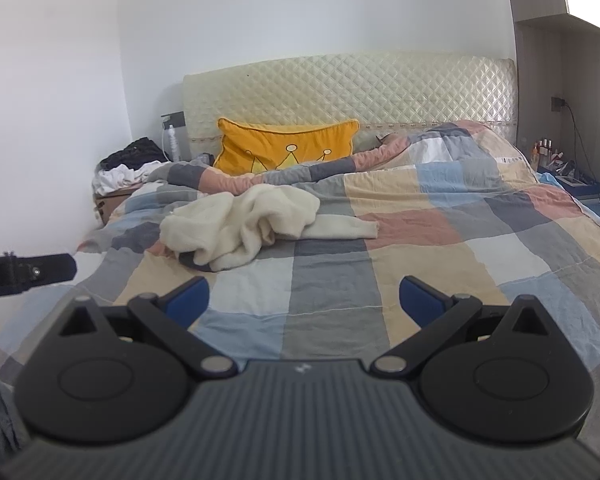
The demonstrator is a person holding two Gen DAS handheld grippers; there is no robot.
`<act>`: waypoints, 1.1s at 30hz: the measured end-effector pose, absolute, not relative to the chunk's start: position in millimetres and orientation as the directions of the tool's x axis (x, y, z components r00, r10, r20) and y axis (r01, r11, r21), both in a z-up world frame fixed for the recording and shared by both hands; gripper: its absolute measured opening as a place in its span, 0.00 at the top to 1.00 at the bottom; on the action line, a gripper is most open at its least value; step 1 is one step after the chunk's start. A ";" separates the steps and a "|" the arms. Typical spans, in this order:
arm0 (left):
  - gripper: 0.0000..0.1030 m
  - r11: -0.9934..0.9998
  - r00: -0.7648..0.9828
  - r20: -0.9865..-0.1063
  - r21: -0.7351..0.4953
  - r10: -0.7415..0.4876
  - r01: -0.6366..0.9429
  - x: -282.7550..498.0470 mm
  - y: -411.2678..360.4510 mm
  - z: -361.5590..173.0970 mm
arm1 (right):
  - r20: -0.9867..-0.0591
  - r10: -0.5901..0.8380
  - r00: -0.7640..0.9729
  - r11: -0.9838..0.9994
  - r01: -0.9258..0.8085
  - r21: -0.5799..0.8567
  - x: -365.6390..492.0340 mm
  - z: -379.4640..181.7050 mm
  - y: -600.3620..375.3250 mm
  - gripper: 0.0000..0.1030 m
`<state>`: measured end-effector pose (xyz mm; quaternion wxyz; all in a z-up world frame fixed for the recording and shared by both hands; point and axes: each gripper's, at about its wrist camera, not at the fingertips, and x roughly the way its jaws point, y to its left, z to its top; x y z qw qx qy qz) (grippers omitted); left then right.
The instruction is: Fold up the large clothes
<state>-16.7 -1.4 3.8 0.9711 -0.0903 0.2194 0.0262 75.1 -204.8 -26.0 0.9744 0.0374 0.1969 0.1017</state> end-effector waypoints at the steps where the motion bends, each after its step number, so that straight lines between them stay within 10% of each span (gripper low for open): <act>1: 0.01 0.982 0.903 -0.429 -0.164 0.010 -0.089 -16.5 -1.2 3.4 | -0.376 0.214 0.901 0.976 -0.184 0.113 75.3 -26.2 -204.7 0.00; 33: 0.01 0.984 0.919 -0.392 -0.139 0.047 -0.109 93.8 3.7 -45.0 | -0.345 0.208 0.915 0.975 -0.167 0.145 151.0 -48.4 -207.4 0.00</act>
